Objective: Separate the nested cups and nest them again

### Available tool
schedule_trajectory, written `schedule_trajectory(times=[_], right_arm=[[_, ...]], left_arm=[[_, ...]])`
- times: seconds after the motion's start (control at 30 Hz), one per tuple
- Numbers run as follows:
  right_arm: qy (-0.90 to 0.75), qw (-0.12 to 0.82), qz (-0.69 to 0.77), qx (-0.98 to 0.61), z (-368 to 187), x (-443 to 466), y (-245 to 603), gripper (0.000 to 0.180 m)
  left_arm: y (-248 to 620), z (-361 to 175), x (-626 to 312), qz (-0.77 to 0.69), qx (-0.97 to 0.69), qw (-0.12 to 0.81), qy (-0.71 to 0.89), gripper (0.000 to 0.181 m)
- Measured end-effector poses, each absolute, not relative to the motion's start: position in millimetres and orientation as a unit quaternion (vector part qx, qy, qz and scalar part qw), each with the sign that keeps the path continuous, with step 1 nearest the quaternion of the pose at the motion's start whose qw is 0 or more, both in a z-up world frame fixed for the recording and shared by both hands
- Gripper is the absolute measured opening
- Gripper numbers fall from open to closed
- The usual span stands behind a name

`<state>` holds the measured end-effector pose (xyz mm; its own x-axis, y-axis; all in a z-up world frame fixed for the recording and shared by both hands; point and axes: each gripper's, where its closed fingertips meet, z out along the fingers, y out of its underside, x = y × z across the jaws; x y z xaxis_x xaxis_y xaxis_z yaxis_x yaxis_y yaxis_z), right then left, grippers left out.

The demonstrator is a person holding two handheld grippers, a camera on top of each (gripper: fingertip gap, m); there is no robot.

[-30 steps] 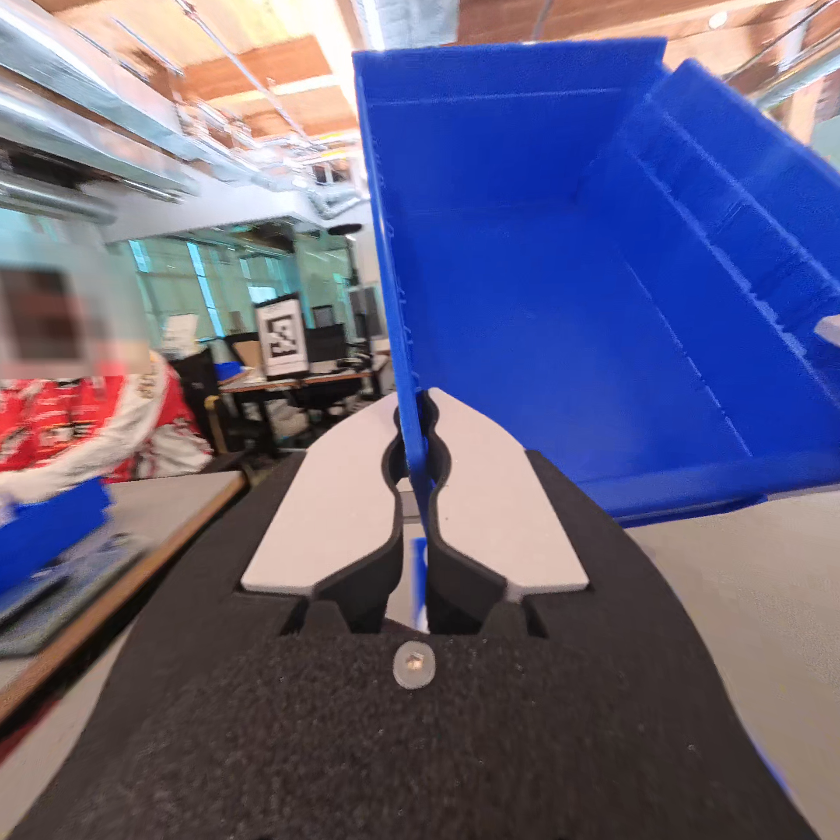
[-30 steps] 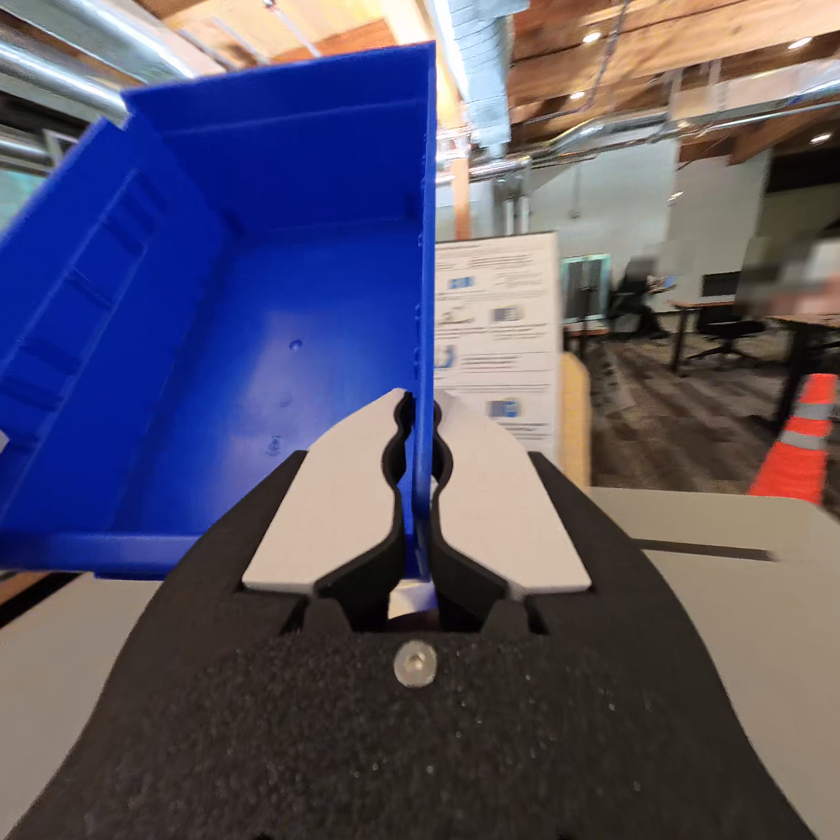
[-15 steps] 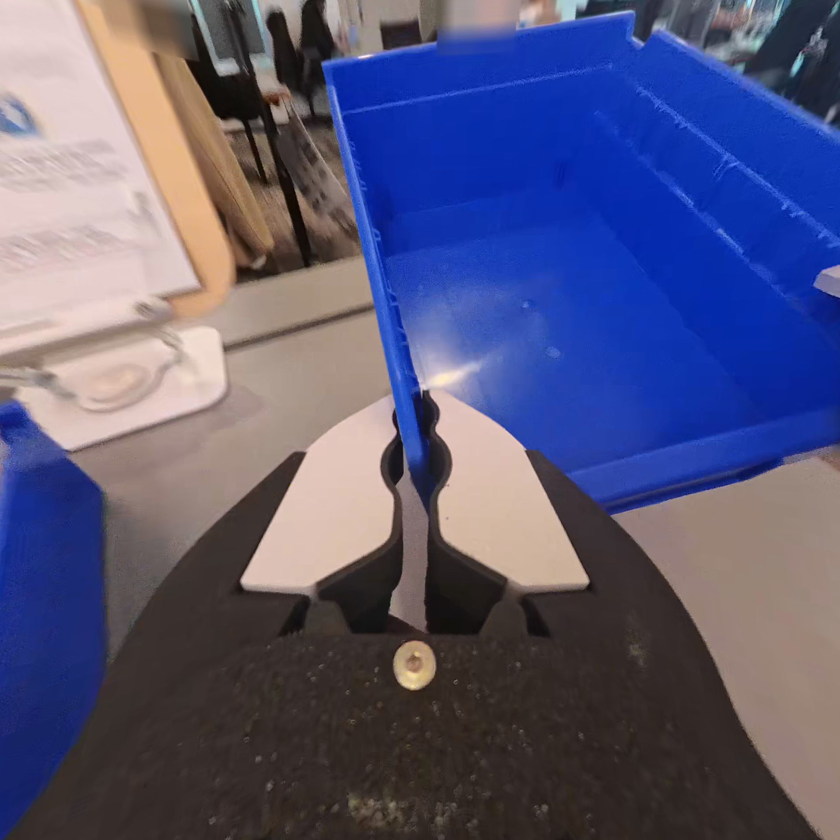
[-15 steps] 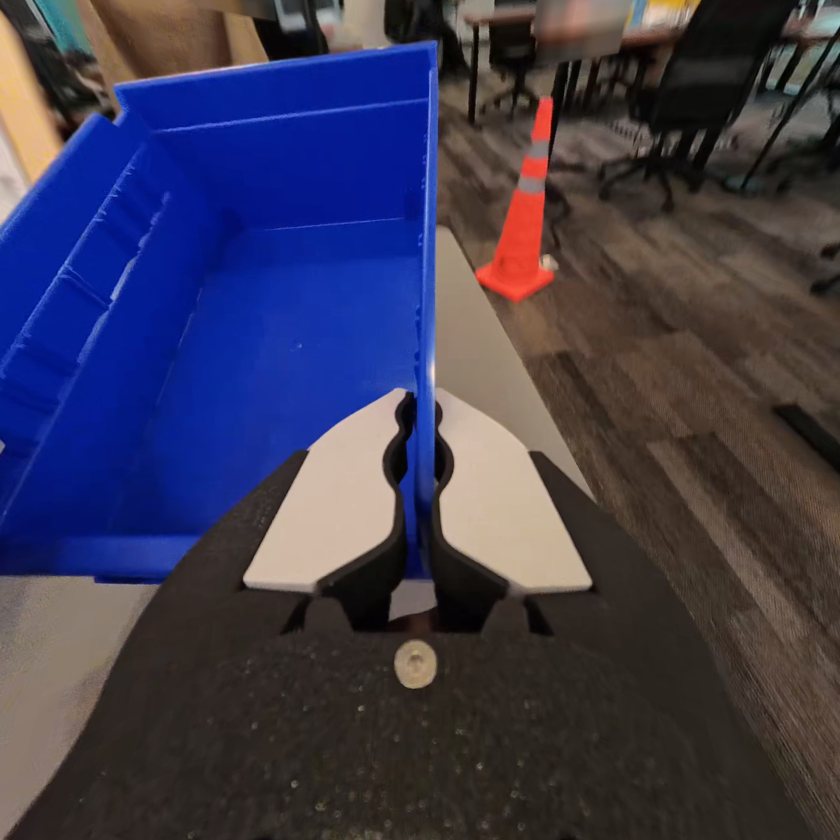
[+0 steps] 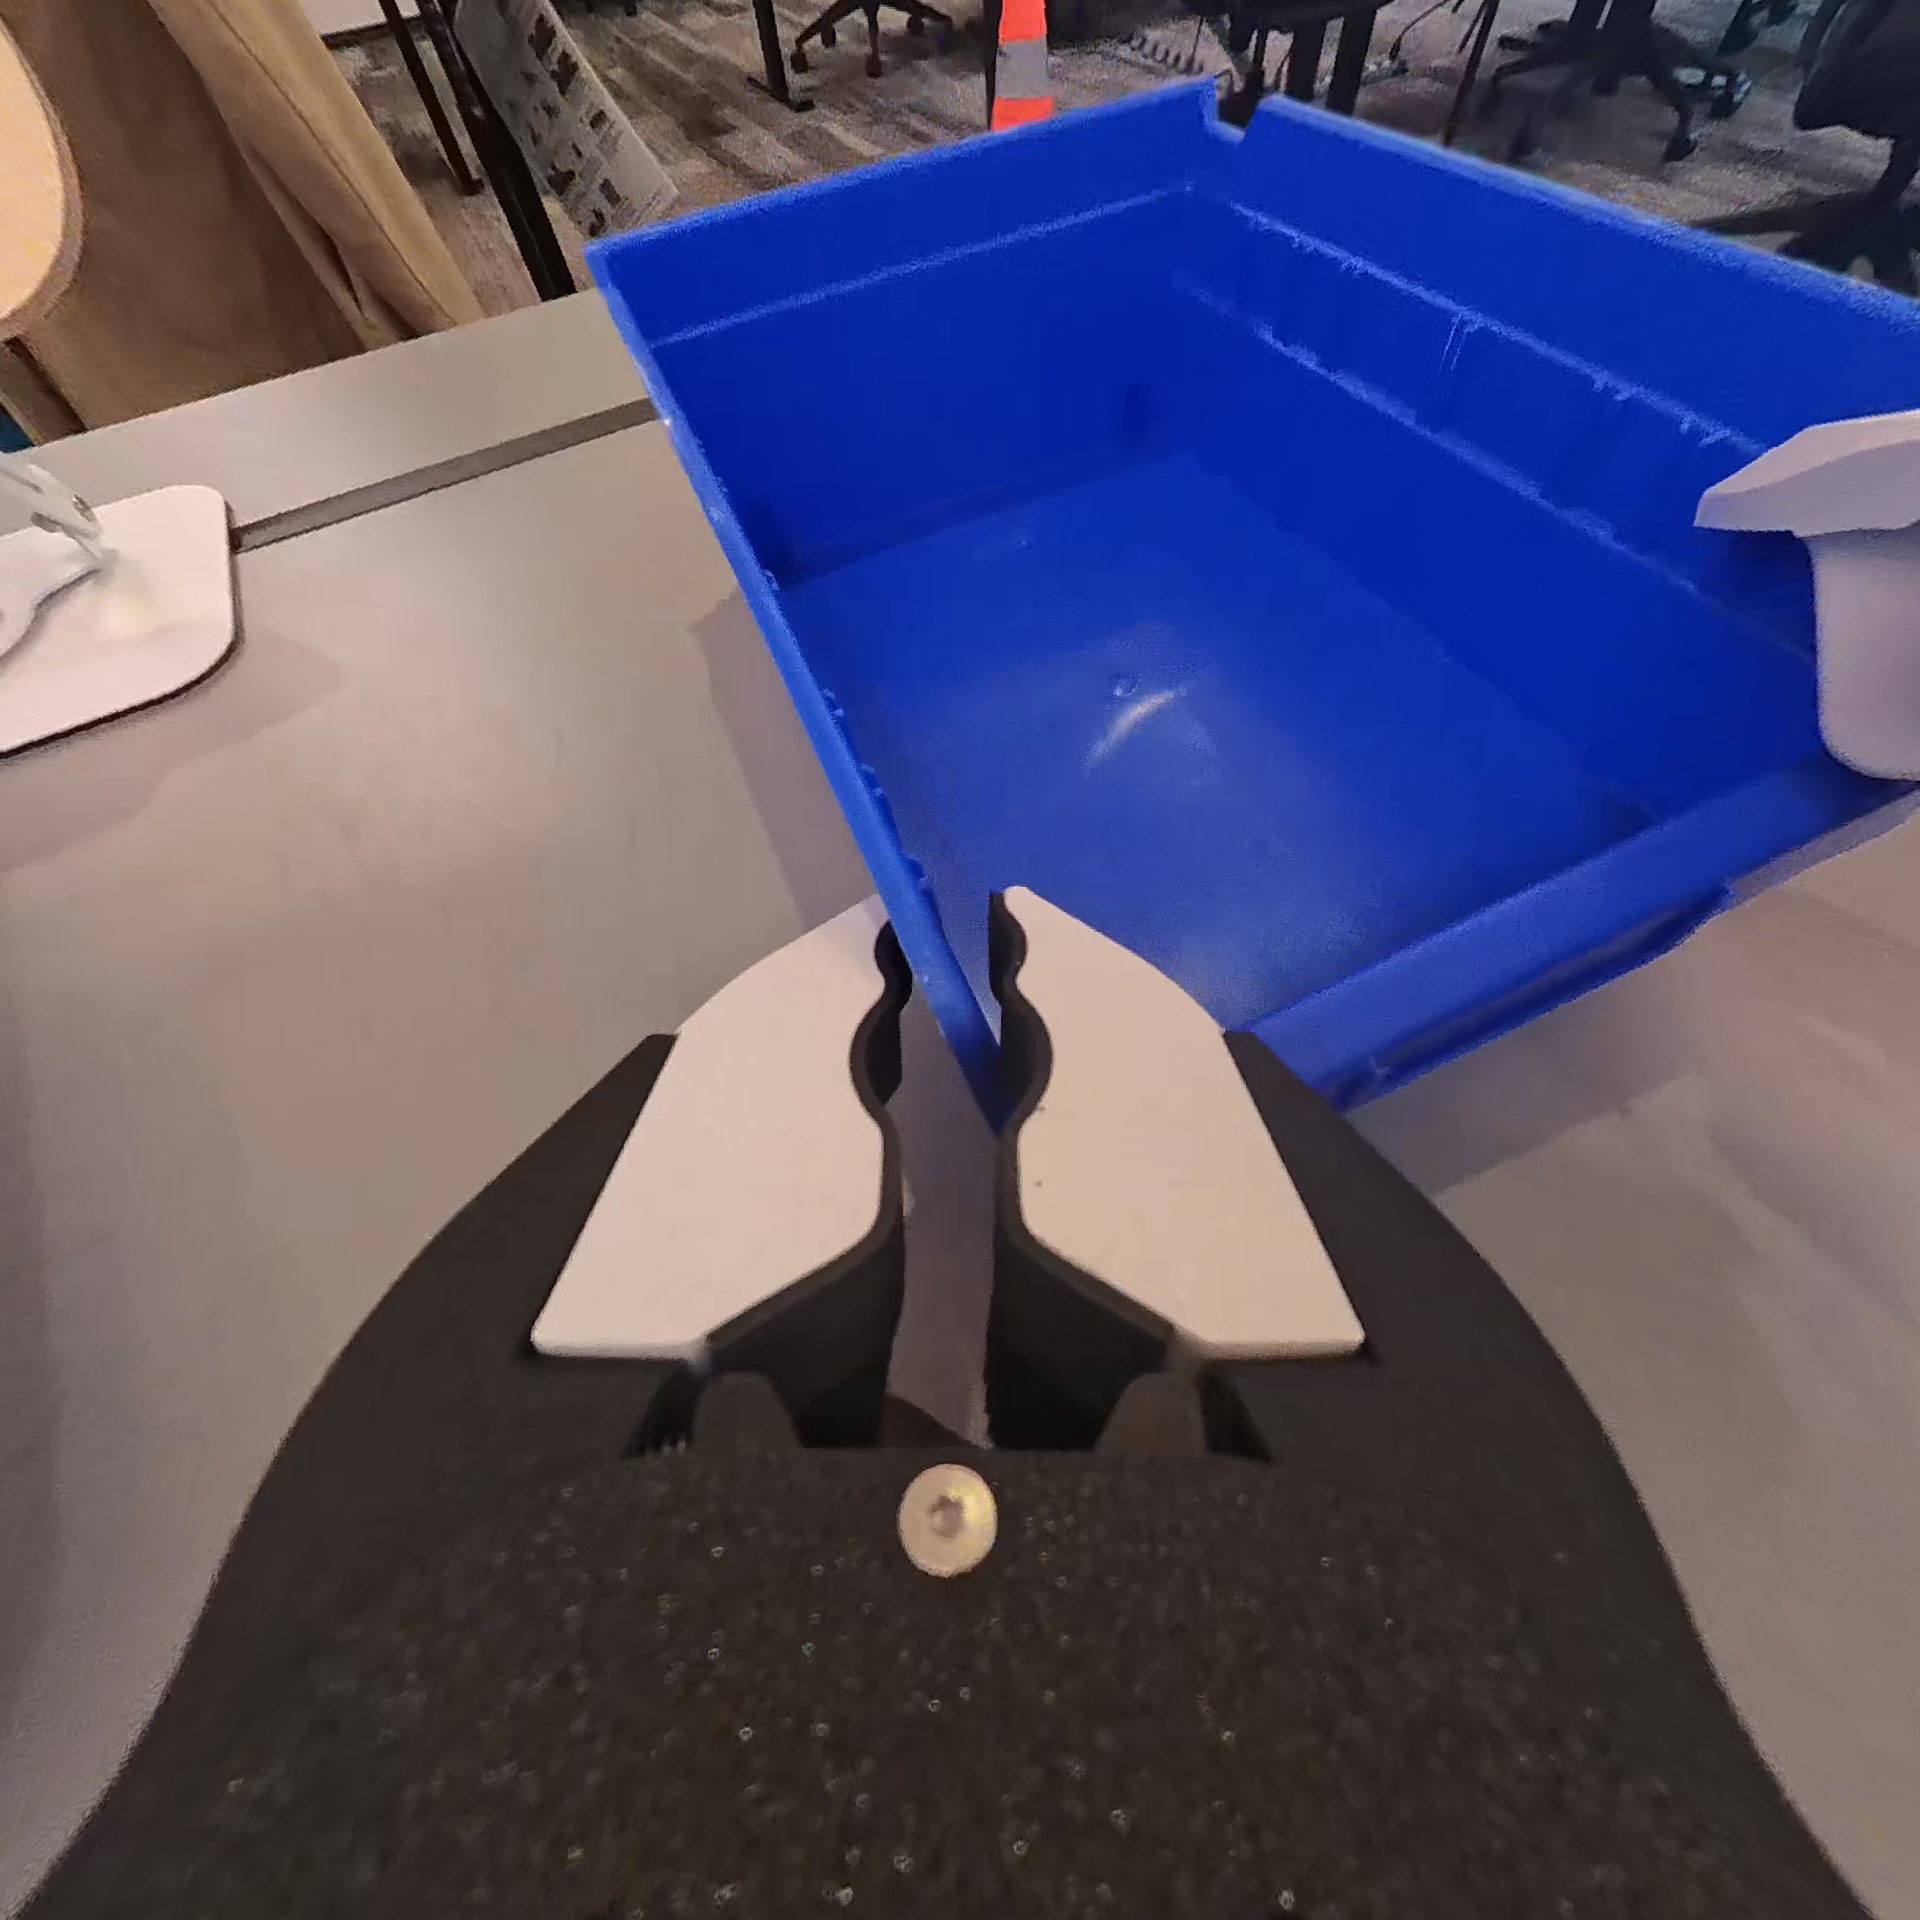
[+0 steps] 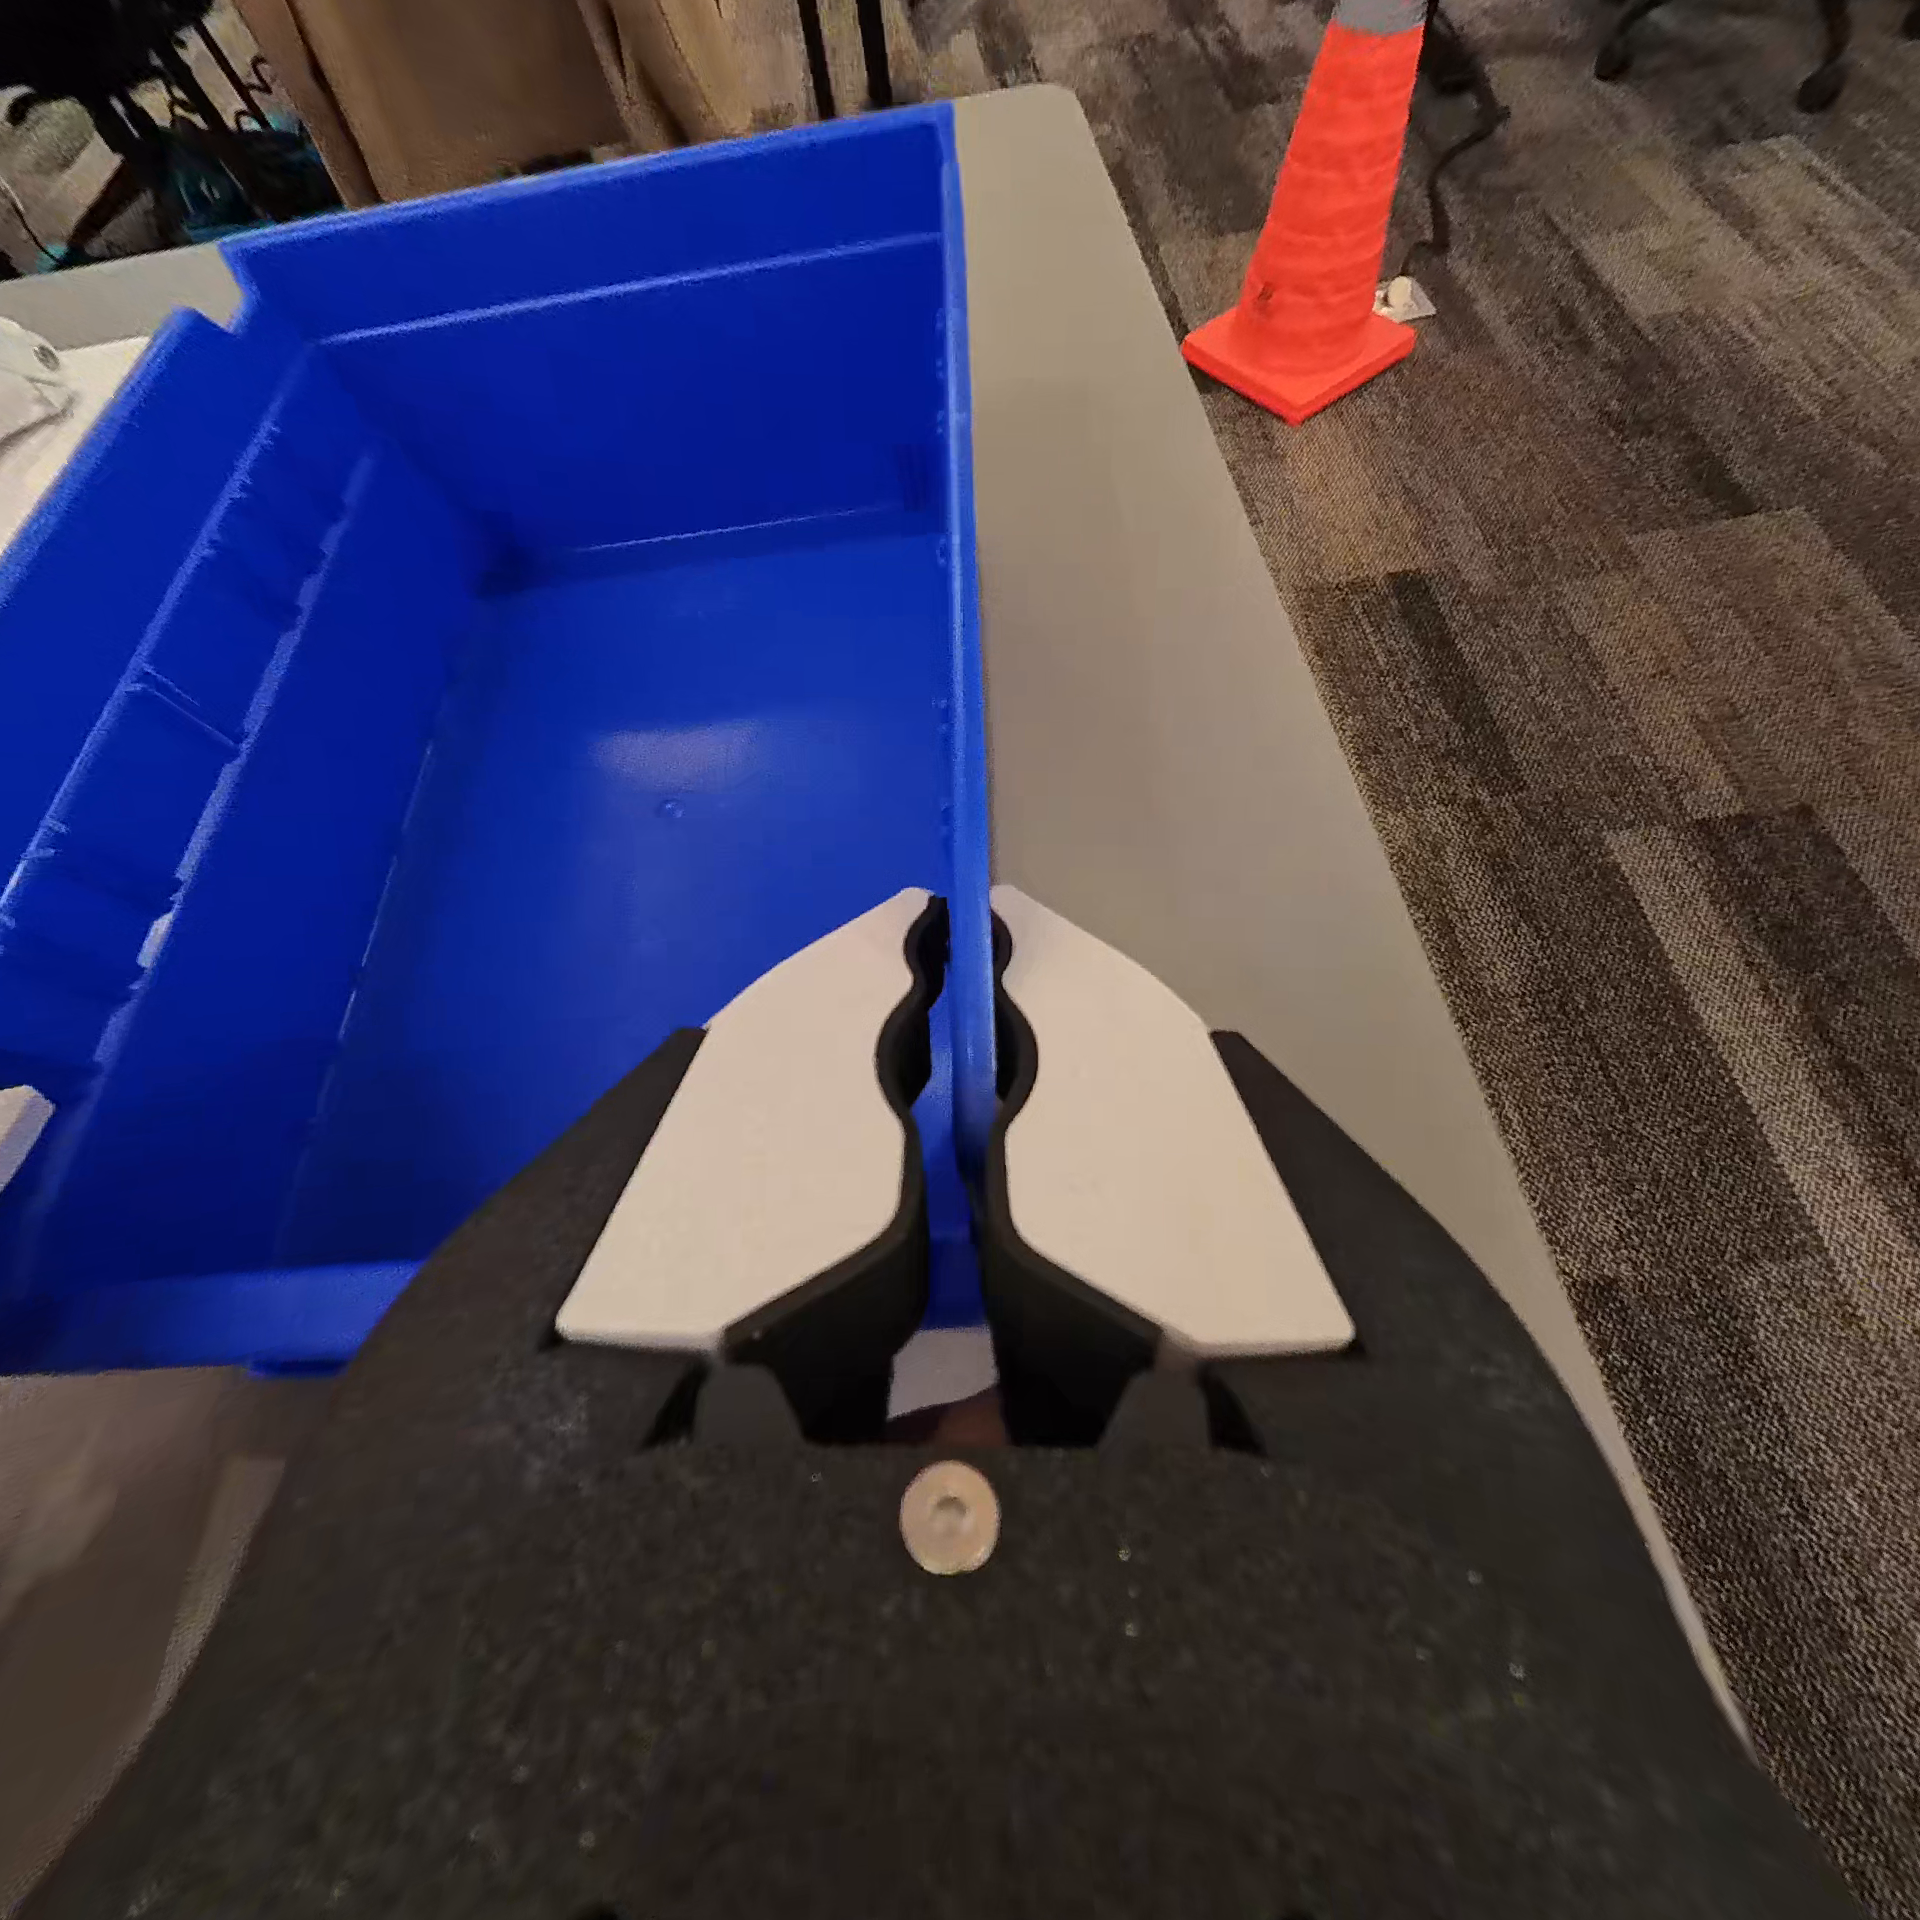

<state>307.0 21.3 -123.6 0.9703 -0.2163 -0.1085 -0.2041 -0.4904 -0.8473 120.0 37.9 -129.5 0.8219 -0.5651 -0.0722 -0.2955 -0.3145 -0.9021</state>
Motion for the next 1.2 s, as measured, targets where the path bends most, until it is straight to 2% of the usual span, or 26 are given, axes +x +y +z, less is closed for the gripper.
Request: schedule_trajectory(times=[0.13,0.17,0.2,0.23,0.33,0.5,0.6,0.67,0.77,0.83,0.9,0.97,1.03,1.2], right_arm=[[0.133,0.497,0.018,-0.857,-130,308,26,0.006],[0.135,0.499,0.022,-0.856,-132,308,26,0.006],[0.135,0.501,0.015,-0.854,-131,310,26,0.009],[0.14,0.496,-0.007,-0.857,-131,314,23,0.016],[0.141,0.507,-0.077,-0.847,-108,323,13,0.04],[0.1,0.597,-0.148,-0.782,-15,289,-6,0.049],[0.038,0.67,-0.097,-0.735,30,213,-9,0.048],[-0.008,0.7,-0.011,-0.714,38,142,-6,0.048],[-0.073,0.692,0.131,-0.706,6,21,2,0.044],[-0.127,0.633,0.157,-0.747,-51,-51,6,0.042],[-0.148,0.586,0.163,-0.78,-99,-100,8,0.038],[-0.15,0.548,0.17,-0.805,-127,-128,10,0.023],[-0.13,0.538,0.159,-0.817,-135,-135,15,0.02],[-0.086,0.543,0.15,-0.821,-132,-135,30,0.028]], left_arm=[[38,-132,120,-0.128,-0.806,0.515,0.264,0.017],[33,-135,124,-0.145,-0.81,0.5,0.269,0.03],[22,-142,129,-0.169,-0.817,0.474,0.282,0.05],[12,-145,130,-0.184,-0.821,0.455,0.292,0.06],[-9,-140,108,-0.148,-0.81,0.464,0.326,0.071],[-45,-95,42,-0.165,-0.776,0.492,0.359,0.075],[-62,-71,-31,-0.179,-0.763,0.517,0.343,0.07],[-54,-63,-104,-0.143,-0.765,0.559,0.286,0.056],[-29,-64,-232,-0.046,-0.76,0.628,0.158,0.05],[-16,-92,-286,-0.027,-0.794,0.597,0.108,0.06],[-3,-110,-310,-0.051,-0.815,0.572,0.08,0.061],[13,-119,-326,-0.039,-0.825,0.56,0.068,0.06],[29,-124,-331,-0.032,-0.828,0.555,0.068,0.055],[50,-136,-322,-0.041,-0.841,0.534,0.081,0.049]])
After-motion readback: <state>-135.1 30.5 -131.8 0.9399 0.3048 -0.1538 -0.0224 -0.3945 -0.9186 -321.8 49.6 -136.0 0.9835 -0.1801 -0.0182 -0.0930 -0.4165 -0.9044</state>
